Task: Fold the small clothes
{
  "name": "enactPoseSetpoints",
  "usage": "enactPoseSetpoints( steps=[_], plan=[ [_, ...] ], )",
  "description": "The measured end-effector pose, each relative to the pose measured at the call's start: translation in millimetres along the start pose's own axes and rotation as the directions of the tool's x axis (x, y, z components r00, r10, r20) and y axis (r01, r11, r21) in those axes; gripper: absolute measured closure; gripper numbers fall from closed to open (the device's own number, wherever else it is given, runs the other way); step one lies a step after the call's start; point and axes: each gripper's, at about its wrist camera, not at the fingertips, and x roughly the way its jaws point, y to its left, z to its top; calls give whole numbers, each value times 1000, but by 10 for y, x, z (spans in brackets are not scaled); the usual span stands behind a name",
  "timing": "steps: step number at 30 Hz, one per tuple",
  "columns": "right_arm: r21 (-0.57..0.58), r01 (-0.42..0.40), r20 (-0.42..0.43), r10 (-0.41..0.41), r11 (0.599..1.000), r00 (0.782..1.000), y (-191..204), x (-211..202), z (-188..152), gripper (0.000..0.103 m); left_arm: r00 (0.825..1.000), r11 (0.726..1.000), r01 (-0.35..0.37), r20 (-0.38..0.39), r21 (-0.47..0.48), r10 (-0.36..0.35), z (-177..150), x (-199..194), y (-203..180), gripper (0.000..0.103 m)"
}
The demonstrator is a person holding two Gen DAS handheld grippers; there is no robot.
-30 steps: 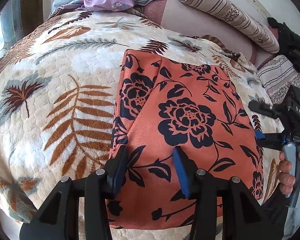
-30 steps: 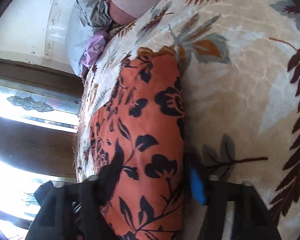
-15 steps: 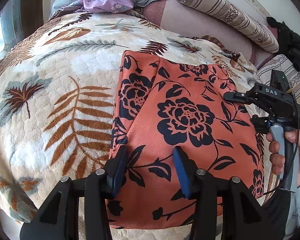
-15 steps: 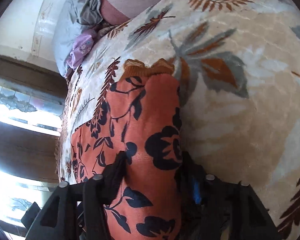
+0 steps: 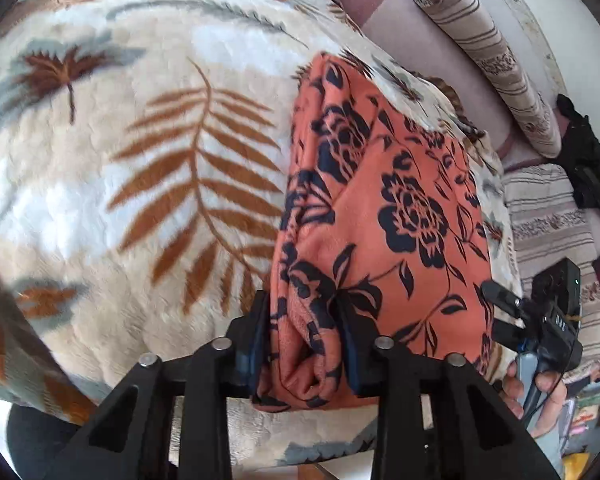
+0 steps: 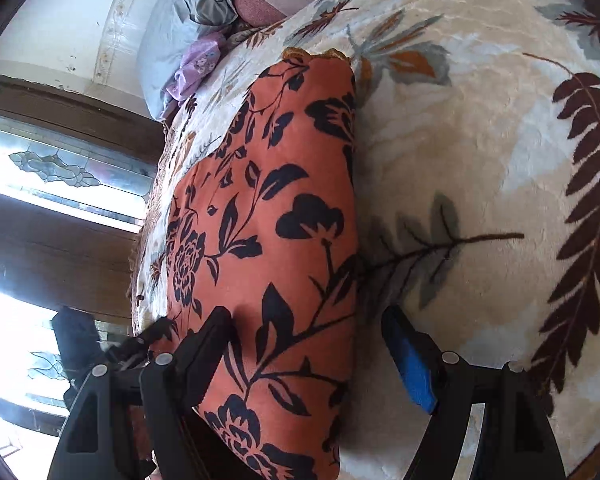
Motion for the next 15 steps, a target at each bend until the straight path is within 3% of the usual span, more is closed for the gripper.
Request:
enactPoseSetpoints(
  steps=[1,3,7,11,13,15],
  plan=[
    [-19,-11,-7,10,1000,1000,33,3,11,24,1000,1000,-3,10,24,3,-23,-31,-27,75],
    [-84,32,-14,-34,996,999,134,4,17,52,1000,999,-6,9,39,5,-24,-85,-81,79],
    [-89,40,-33,-43,995,999,182,53,78,52,1000,1000,9,10,3,-9,94,-195,-94,72],
    [-9,-6,51,6,1000,999,73,-127,178,19,989,999,31,143,33,-35,412,-388,-170,16],
    [39,-29,77,26,999,997,10,-126,301,18,990,999,35,138,36,-39,619,-271,-177,15],
    [75,-56,53,52,996,997,-38,14,413,18,998,999,54,42,9,-54,776,23,-160,15]
  ],
)
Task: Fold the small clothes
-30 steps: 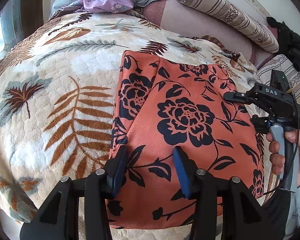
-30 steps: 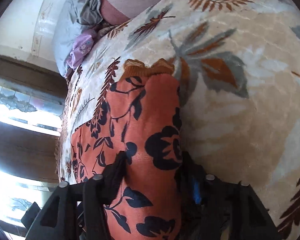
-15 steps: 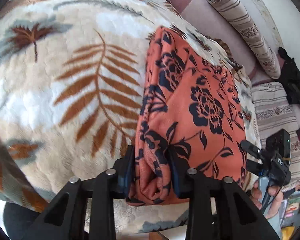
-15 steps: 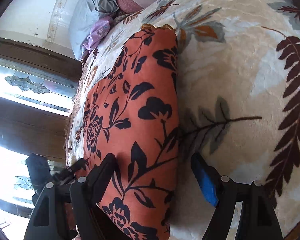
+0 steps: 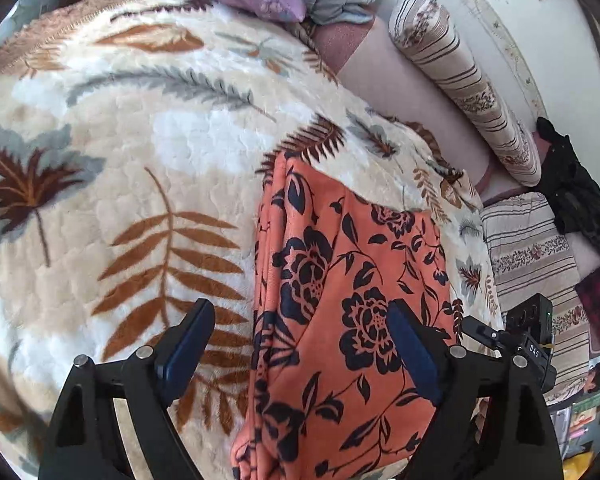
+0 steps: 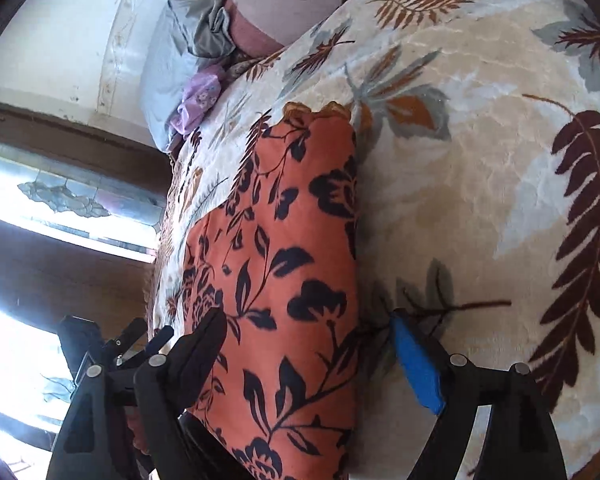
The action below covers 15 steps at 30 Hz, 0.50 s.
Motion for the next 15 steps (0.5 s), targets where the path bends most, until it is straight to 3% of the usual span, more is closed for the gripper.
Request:
enactPoseSetpoints(
  steps=[1,2,3,6,11,15],
  plan=[
    [13,-15,-38,15,1000,999,-9,125,30,18,998,1000,-7,-62,-14,6,13,173,25,20],
    [14,-30,-87,31,999,996,-6,244,38,22,992,1000,-16,-123,-23,13,-46,304,46,51],
    [-19,-13,-108,11,1000,994,52,319,23,47,988,1000,7,-155,-28,-11,-84,384,53,59],
    [-178,68,-101,-87,982,991,330,331,2,61,993,1000,14,-118,-14,-16,-96,261,8,77],
    [-331,107,-15,-119,938,993,715,-101,229,66,996,994,82,-41,68,-79,19,-12,-396,79],
    [-350,126,97,-98,928,990,760,-634,587,66,988,978,147,25,148,-152,290,-74,-946,79]
  ],
)
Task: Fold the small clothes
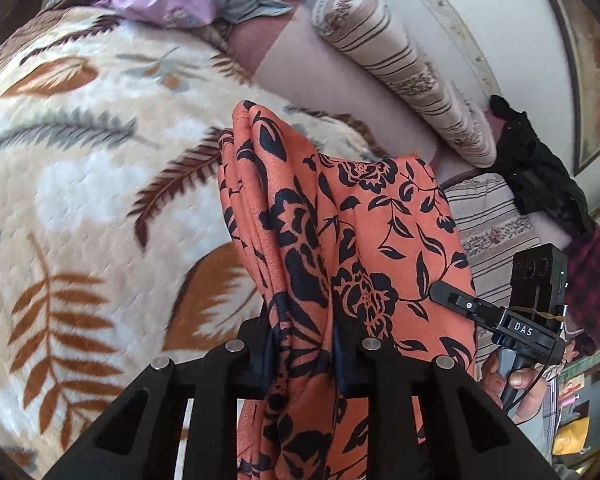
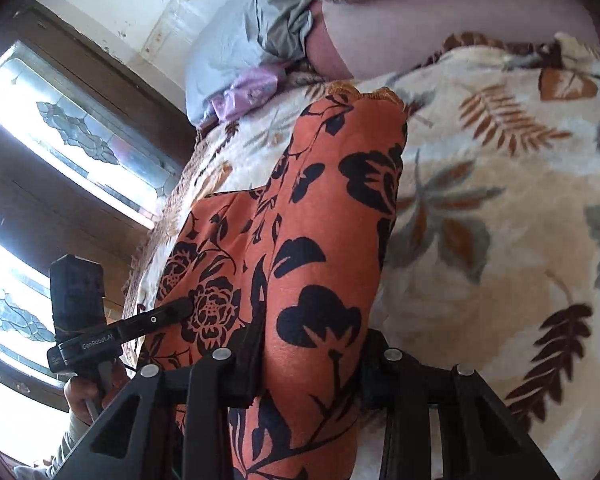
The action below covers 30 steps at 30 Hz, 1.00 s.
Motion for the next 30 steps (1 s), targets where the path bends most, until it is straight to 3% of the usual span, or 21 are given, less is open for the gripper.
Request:
enactPoseSetpoints(
  steps=[5,7,8,9,10,11,12,16,19,22,24,25,28,30],
  plan=[
    [96,19,52,-24,995,998,-607,-251,236,65,1000,996,-1,-26,84,3,251,568,-479,74],
    [175,53,18,-57,983,998,-955,-154,204,58,995,994,-70,-65,87,76,205,924,-478,63],
    [220,96,11,-101,971,995,-1137,-111,149,52,989,992,-103,-101,75,111,144,1120,-426,48],
    [256,151,-12,-153,955,988,-1297,-49,66,39,979,989,-135,-147,65,143,84,1284,-341,42],
    [284,206,-53,-200,936,978,-1431,5,-17,34,964,981,-186,-182,49,192,14,1388,-249,42],
    [308,235,-74,-223,922,972,-1521,16,-120,33,961,980,-196,-193,26,197,-50,1395,-161,42],
    [321,213,-55,-207,923,977,-1552,-18,-199,33,967,983,-181,-180,7,180,-96,1336,-101,42],
    [281,218,87,-251,934,964,-1313,-377,-306,33,974,980,-200,-103,8,199,-162,981,-76,42],
    [207,153,185,-192,966,964,-950,-547,-229,30,980,981,-192,-54,24,193,-200,798,-150,41],
    [123,88,184,-110,989,977,-670,-371,-178,21,966,969,-234,-98,80,241,-310,999,-177,36],
    [145,124,80,-137,982,987,-790,-12,-289,12,944,956,-278,-156,93,290,-401,1260,-142,33],
    [188,169,-5,-171,968,985,-913,184,-336,12,950,959,-273,-136,81,282,-419,1227,-140,33],
    [130,205,67,-215,970,974,-689,17,-370,13,944,942,-312,-75,124,322,-414,980,-309,32],
    [63,276,106,-281,959,954,-435,-156,-373,13,922,906,-382,9,183,387,-424,793,-460,26]
  ],
)
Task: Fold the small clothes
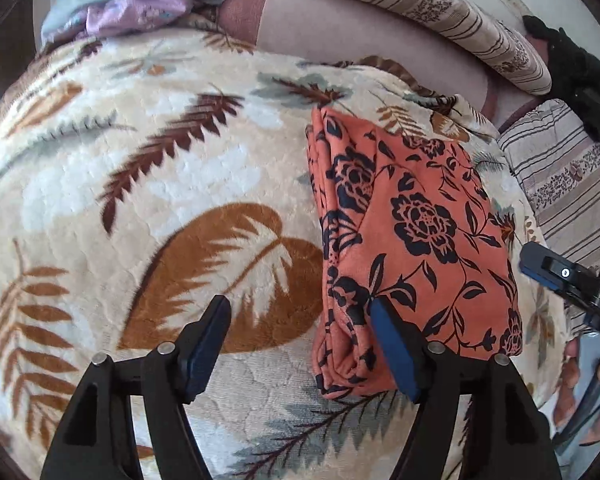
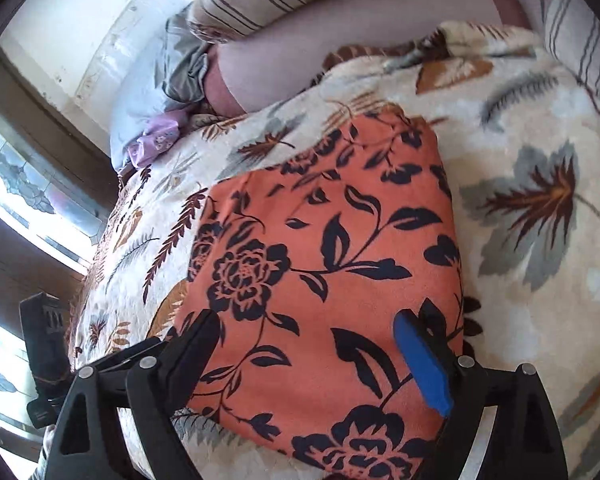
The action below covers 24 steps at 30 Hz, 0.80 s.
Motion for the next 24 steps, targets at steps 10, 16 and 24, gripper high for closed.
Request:
enactPoseSetpoints(
  steps=[10,16,24],
  plan=[
    [-130,228,26,-226,965,974,268,-426,-799,0,959,981,-190,221,31,179,-295,-816,-232,11],
    [-99,306,78,-299,947,951,291,-697,-988,0,954,981,-196,231,3,190,-393,-1020,-309,11],
    [-125,372,112,-359,920,927,346,-892,-921,0,958,981,-177,243,75,154,-428,-1250,-603,10]
  ],
)
